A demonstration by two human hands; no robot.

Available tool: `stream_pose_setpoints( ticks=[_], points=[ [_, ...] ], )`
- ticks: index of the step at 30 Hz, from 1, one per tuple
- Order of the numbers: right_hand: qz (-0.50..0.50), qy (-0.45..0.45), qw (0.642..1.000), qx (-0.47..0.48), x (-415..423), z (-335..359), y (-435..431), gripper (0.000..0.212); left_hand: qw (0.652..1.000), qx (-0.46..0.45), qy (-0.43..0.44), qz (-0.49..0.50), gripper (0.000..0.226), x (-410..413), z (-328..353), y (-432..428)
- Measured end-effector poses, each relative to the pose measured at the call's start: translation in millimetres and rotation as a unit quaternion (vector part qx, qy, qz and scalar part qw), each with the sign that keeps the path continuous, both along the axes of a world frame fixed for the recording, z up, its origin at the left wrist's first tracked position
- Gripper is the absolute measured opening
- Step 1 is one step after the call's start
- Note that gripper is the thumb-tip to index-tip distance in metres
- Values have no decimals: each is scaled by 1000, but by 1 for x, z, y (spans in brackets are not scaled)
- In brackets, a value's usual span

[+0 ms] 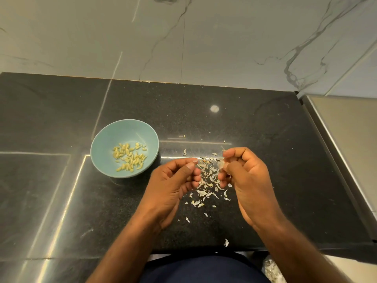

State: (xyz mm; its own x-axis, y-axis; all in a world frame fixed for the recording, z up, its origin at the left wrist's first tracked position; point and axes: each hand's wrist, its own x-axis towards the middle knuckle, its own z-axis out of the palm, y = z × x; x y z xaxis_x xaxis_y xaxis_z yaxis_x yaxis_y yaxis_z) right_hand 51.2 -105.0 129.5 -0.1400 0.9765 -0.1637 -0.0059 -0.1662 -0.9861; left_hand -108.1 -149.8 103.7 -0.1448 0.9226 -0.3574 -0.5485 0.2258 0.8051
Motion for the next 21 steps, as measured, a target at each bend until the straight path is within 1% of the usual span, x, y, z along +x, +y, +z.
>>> stream_pose_setpoints(
  ticks=[1,2,3,4,5,6,7,9,11,13,15,17,18,20,21],
  points=[
    [-1,-34,999,16,2,-5,2,23,998,2,64,16,24,-9,-3,0],
    [0,-73,997,28,4,-11,5,22,988,6,152,35,20,-19,-6,0],
    [7,-113,993,38,5,-17,8,21,967,12,248,56,16,-32,-9,1],
    [20,-157,986,46,8,-24,11,20,942,10,326,75,14,-44,-12,3],
    [40,-205,976,56,9,-31,13,21,921,-1,379,90,13,-57,-16,5],
    [55,-249,965,66,10,-36,16,23,906,-18,410,100,13,-69,-19,8],
    [64,-283,954,74,12,-42,18,23,895,-36,432,107,12,-79,-22,11],
    [61,-311,945,83,14,-52,22,16,881,-64,455,109,11,-95,-30,15],
    [46,-307,947,82,15,-58,27,8,873,-72,470,109,13,-105,-35,17],
    [42,-297,951,69,17,-63,31,9,865,-54,488,105,16,-107,-33,17],
    [37,-296,952,70,19,-64,33,7,873,-9,481,78,13,-96,-26,12],
    [34,-296,950,91,21,-65,33,9,888,27,458,20,8,-72,-24,5],
    [39,-297,949,99,21,-66,34,10,887,35,460,-10,8,-57,-27,3],
    [70,-316,941,102,19,-68,37,12,870,22,490,-54,10,-29,-39,0],
    [90,-339,930,110,17,-70,38,14,858,8,510,-62,8,-19,-47,0]
  ],
)
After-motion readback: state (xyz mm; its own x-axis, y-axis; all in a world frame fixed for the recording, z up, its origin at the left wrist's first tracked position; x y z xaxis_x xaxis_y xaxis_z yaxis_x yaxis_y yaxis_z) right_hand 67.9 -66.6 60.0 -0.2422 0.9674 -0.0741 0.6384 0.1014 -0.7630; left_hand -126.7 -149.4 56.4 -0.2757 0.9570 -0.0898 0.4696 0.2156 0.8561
